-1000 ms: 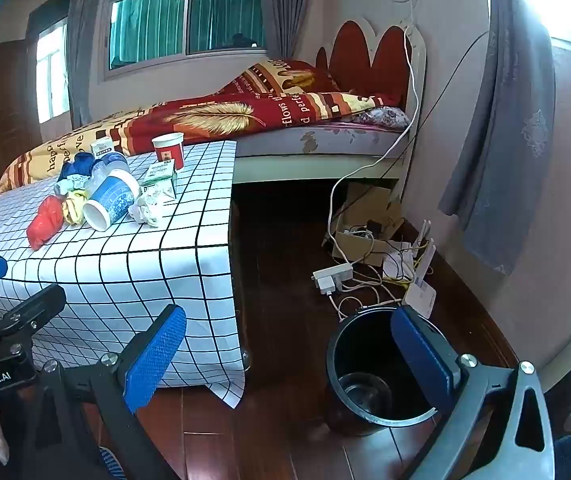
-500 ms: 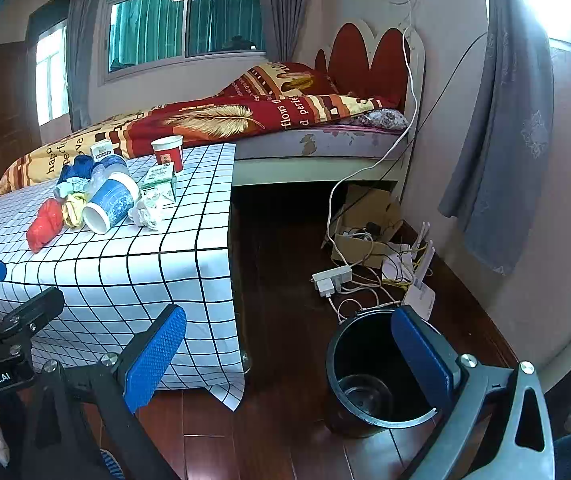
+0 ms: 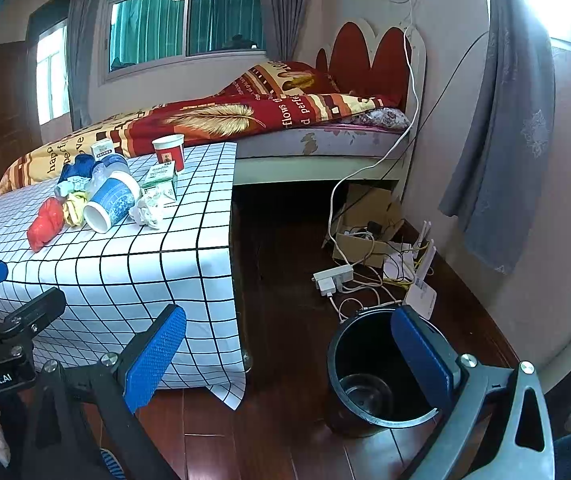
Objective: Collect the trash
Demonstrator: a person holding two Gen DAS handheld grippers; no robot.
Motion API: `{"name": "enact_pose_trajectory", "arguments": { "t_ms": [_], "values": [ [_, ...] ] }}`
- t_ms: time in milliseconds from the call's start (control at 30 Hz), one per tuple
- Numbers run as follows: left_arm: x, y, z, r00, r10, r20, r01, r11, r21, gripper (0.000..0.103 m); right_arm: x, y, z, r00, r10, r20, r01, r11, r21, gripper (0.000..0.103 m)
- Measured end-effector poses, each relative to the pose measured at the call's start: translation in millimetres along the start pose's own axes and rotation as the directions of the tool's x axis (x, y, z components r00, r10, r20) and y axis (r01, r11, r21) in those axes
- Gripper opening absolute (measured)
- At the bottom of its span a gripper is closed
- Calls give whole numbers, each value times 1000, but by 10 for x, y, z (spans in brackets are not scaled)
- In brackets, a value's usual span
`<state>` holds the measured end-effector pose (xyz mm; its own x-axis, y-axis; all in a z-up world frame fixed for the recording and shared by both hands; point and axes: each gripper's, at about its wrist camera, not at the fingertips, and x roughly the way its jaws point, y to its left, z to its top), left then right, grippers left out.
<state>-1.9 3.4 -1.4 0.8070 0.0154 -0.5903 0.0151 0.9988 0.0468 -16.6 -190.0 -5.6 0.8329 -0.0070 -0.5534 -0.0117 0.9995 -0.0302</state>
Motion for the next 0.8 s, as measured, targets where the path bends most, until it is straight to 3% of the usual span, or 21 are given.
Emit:
{"name": "enact_pose_trajectory", "arguments": {
  "t_ms": [800],
  "values": [
    [13,-22,5,1000,-6,-3,6,1000,2,103,-3,20,4,1000,2,-2,-2,1000,-3,103]
  ]
}}
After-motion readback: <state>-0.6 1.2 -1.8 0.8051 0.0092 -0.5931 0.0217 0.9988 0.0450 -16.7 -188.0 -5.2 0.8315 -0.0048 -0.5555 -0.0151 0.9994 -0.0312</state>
